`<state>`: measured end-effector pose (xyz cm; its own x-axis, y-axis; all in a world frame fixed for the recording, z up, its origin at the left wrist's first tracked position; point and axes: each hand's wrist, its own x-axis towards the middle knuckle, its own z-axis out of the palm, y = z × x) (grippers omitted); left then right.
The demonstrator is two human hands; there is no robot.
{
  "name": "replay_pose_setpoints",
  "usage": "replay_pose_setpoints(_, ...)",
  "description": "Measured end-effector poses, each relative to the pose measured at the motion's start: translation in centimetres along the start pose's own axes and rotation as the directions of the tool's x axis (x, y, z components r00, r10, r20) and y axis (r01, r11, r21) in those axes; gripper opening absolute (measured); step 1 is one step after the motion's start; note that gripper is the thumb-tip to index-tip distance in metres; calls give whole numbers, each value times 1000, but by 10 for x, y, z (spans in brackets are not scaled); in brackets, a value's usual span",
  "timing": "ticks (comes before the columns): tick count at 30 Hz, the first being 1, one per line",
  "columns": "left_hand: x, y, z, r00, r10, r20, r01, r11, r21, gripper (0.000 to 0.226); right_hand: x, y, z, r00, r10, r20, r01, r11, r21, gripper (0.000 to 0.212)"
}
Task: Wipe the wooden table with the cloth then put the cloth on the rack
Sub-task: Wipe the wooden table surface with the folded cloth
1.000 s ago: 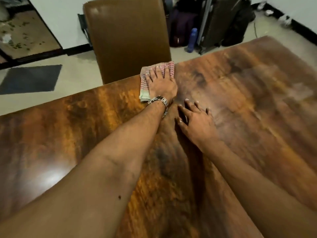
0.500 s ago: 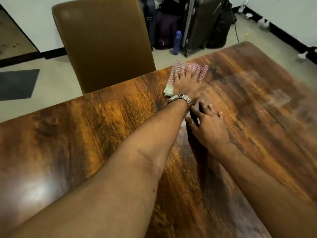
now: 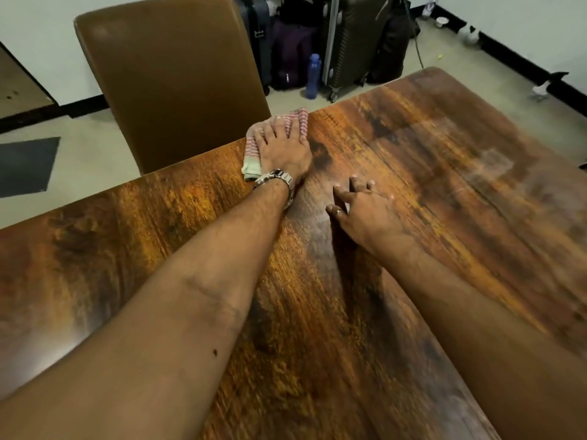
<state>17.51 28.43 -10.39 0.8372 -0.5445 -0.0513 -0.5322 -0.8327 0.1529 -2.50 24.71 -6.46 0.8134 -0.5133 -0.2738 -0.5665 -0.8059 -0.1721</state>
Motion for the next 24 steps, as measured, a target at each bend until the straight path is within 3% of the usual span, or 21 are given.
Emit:
replay_pose_setpoints(5,-41,34,10,977,208,47,-208,978,-5,59,-13,-10,10,999,45,-7,-46,998,-34,62)
replay_pose_setpoints(11,-99,29,9,953,299,48,-298,954,-25,56,-64,-10,23,1000,3,3,-3,999,-38,65)
replay_pose_setpoints(17,-166,-27,0,988,150,35,-147,985,-88,56,-122,-37,40,997,-43,71,46,998,-39,67)
replay_pose_setpoints(24,-263,-193,-18,985,-172,18,173,980,-100,57,-199,-95,66,958,-219,185,232,972,-47,66)
